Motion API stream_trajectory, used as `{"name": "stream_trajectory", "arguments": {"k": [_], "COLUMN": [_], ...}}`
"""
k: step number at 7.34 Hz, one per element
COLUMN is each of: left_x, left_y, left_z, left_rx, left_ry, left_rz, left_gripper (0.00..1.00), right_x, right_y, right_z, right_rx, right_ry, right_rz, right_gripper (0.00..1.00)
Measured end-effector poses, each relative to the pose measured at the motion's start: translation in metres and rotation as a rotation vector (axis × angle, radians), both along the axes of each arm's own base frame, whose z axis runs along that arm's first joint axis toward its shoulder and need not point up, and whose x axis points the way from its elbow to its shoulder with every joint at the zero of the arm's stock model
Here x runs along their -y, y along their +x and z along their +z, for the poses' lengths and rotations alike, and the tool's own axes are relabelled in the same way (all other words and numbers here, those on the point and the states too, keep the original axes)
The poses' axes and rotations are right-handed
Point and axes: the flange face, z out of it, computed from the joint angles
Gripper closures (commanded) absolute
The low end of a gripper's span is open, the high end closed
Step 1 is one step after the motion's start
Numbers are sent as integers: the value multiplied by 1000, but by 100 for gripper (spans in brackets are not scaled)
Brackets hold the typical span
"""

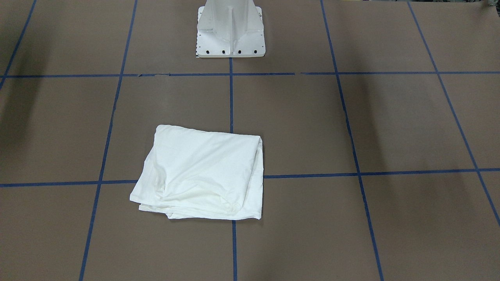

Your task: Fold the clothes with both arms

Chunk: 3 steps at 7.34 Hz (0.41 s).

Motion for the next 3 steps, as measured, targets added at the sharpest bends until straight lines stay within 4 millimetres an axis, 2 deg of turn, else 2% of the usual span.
{"name": "stream_trajectory", "arguments": {"k": [3], "left_x": [0], "left_y": [0], "left_z": [0], "left_rx": [0], "left_ry": [0], "left_rz": [0], "left_gripper": [0], "right_x": [0], "right_y": [0], "right_z": [-1], "right_rx": [1], "right_ry": [-1], "right_rz": [4], "right_gripper": [0]}}
